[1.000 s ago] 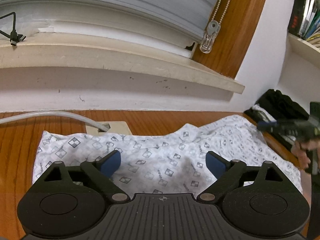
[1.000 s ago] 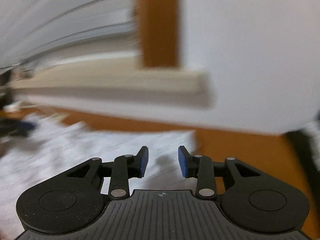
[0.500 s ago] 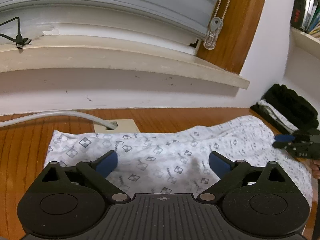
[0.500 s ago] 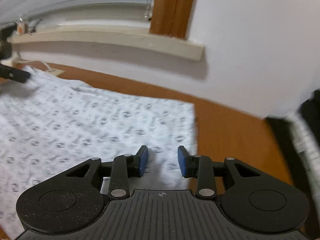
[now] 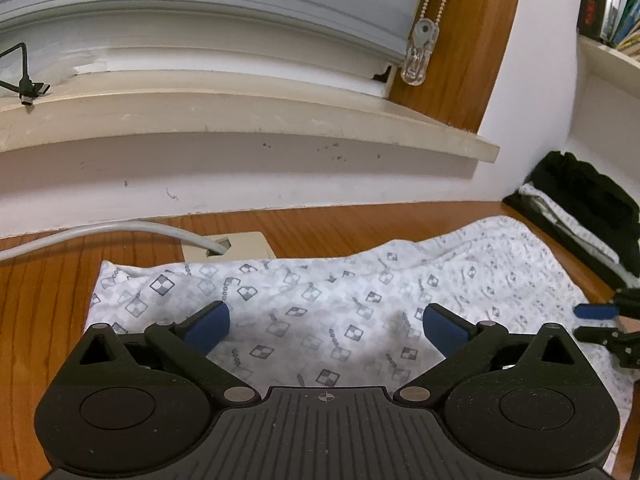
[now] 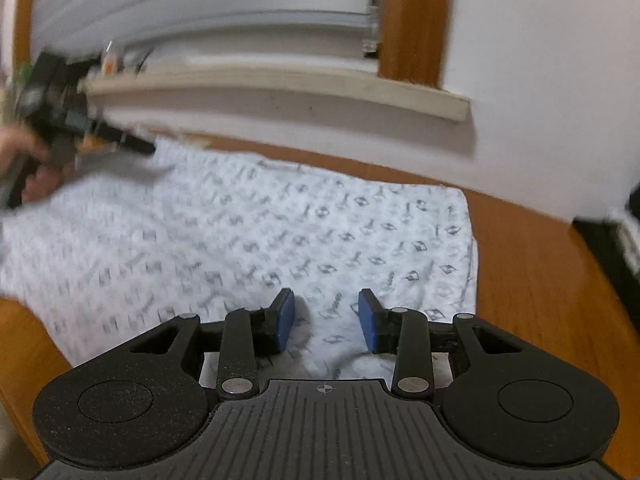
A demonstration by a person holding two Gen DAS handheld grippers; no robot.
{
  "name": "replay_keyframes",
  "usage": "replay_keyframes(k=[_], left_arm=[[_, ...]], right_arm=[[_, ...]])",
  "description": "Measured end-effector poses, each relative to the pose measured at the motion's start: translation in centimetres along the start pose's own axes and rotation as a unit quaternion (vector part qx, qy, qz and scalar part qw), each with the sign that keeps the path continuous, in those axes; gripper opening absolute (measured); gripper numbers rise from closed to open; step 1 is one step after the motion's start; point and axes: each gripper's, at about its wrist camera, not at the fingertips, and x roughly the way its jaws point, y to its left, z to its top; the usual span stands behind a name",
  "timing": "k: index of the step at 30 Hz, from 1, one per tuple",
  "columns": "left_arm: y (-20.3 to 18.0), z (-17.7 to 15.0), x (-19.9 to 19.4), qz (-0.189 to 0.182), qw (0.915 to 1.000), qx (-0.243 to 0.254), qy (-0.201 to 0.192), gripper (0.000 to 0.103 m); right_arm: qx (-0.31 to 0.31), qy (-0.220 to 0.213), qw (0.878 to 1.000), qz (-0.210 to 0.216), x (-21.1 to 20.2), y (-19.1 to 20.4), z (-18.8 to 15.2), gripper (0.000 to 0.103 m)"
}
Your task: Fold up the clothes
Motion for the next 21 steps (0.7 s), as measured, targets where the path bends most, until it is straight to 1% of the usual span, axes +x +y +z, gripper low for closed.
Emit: replay_keyframes(k=[3, 5, 8, 12, 14, 16, 17, 18, 20, 21], left_arm=[[-0.7, -0.2, 0.1, 0.008, 0.9998, 0.014, 0.012, 0.103], [-1.4, -0.5, -0.1, 0.014, 0.9993, 0.027, 0.022, 0.103], [-2.6, -1.4, -0.7, 0.014, 0.9983, 0.048, 0.03, 0.103], [-3.9, -2.2, -1.2, 0.007, 0.9981, 0.053, 0.031, 0.103], [-4.5, -1.9, -0.9, -0.004, 0.9971, 0.066, 0.036, 0.103], [-4.9, -0.7, -0.5, -0.02, 0.9964, 0.073, 0.04, 0.098], [-5.2, 0.1, -0.4, -0.03, 0.9961, 0.074, 0.038, 0.098], [-5.5, 1.0, -0.2, -0.037, 0.9957, 0.079, 0.032, 0.094], [-6.1, 3.1, 0.8, -0.042, 0.9942, 0.096, 0.024, 0.085], [-6.2, 3.9, 1.8, -0.051, 0.9932, 0.101, 0.03, 0.075]], right_arm=[[-0.017, 0.03, 0.999, 0.003, 0.3, 0.0, 0.9, 0.036], [-0.017, 0.036, 0.999, 0.013, 0.3, -0.8, 0.8, 0.037], [-0.002, 0.034, 0.999, 0.023, 0.0, -2.2, 0.0, 0.041], [0.023, 0.024, 0.999, 0.036, -0.6, -3.6, -0.9, 0.041], [0.027, 0.019, 0.999, 0.038, -0.6, -3.7, -1.1, 0.042], [0.027, 0.016, 0.999, 0.04, -0.6, -3.9, -1.1, 0.042], [0.027, 0.014, 0.999, 0.041, -0.6, -3.9, -1.1, 0.042], [0.028, 0.013, 0.999, 0.042, -0.5, -3.9, -1.0, 0.042], [0.031, 0.008, 0.999, 0.043, -0.4, -3.9, -1.1, 0.044], [0.032, 0.004, 0.999, 0.044, -0.4, -3.9, -1.2, 0.044]])
